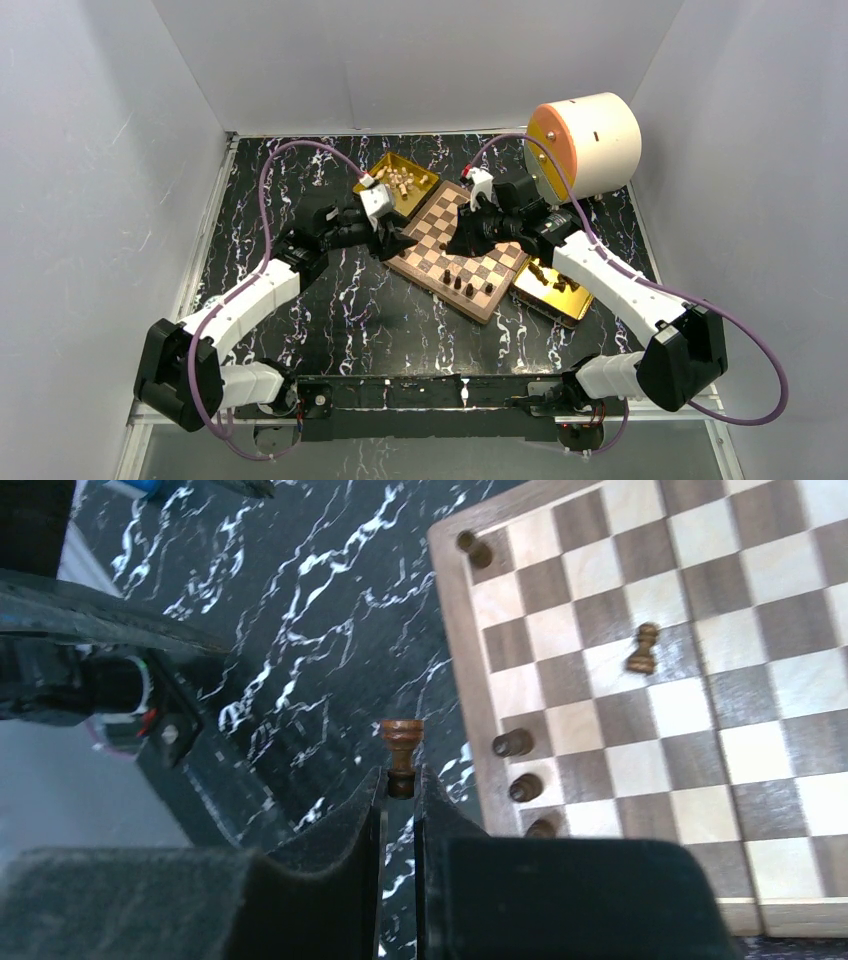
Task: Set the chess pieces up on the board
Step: Pick up the chess piece from the chessboard.
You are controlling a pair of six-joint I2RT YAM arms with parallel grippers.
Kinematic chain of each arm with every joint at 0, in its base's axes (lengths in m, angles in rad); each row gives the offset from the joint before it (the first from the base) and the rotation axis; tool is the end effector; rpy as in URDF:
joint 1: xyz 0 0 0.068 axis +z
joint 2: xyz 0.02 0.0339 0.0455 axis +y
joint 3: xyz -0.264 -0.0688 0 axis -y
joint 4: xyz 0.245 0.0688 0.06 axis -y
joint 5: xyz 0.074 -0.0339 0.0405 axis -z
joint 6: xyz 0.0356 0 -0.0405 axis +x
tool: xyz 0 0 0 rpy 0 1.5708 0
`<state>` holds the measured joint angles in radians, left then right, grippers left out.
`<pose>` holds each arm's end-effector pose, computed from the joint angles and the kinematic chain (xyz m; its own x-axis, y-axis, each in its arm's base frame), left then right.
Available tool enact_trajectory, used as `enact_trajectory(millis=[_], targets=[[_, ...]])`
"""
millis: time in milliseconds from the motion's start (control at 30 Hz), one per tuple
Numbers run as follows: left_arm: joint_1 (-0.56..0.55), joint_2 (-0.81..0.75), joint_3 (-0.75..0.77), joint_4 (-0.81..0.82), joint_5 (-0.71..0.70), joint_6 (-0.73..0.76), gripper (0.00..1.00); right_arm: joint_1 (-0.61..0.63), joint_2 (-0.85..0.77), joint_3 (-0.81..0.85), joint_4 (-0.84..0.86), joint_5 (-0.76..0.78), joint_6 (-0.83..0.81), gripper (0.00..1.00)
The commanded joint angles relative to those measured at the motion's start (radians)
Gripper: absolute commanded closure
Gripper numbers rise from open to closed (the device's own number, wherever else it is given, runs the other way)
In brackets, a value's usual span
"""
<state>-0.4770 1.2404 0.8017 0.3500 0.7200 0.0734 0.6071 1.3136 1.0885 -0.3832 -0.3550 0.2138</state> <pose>0.2398 -0.1503 0.3045 -0.0104 0.0674 -0.9977 0.9319 0.3624 0.0148 0.2337 0.1774 0.3113 -0.6219 -0.1897 -0.7598 -0.6521 0.6627 0.3682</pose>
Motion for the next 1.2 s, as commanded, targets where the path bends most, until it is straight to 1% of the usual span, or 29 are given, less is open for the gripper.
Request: enact_trajectory(millis=[0, 67, 167, 300, 500, 633, 933, 1167], targets=[[-0.047, -0.013, 0.047, -0.189, 0.111, 0.491, 0.52, -0.006, -0.023, 0.047, -0.03, -0.132, 0.062, 0.95], [-0.08, -0.012, 0.039, -0.197, 0.088, 0.538, 0.5, -0.006, -0.015, 0.05, -0.029, -0.167, 0.075, 0.95], [-0.106, -0.003, 0.033, -0.21, 0.134, 0.59, 0.5, -0.006, -0.008, 0.056, -0.026, -0.192, 0.106, 0.94], [-0.141, -0.027, 0.01, -0.23, 0.094, 0.689, 0.46, -0.006, -0.003, 0.058, -0.019, -0.238, 0.123, 0.94], [-0.167, -0.021, 0.031, -0.302, 0.076, 0.774, 0.44, -0.006, 0.015, 0.063, -0.008, -0.282, 0.148, 0.94], [-0.18, -0.022, 0.04, -0.316, 0.05, 0.793, 0.44, -0.007, 0.033, 0.068, 0.005, -0.31, 0.165, 0.93], [-0.19, -0.028, 0.035, -0.319, 0.042, 0.802, 0.45, -0.006, 0.074, 0.083, 0.019, -0.349, 0.187, 0.93], [-0.193, -0.024, 0.047, -0.321, 0.066, 0.802, 0.49, -0.006, 0.108, 0.108, 0.016, -0.36, 0.2, 0.93]])
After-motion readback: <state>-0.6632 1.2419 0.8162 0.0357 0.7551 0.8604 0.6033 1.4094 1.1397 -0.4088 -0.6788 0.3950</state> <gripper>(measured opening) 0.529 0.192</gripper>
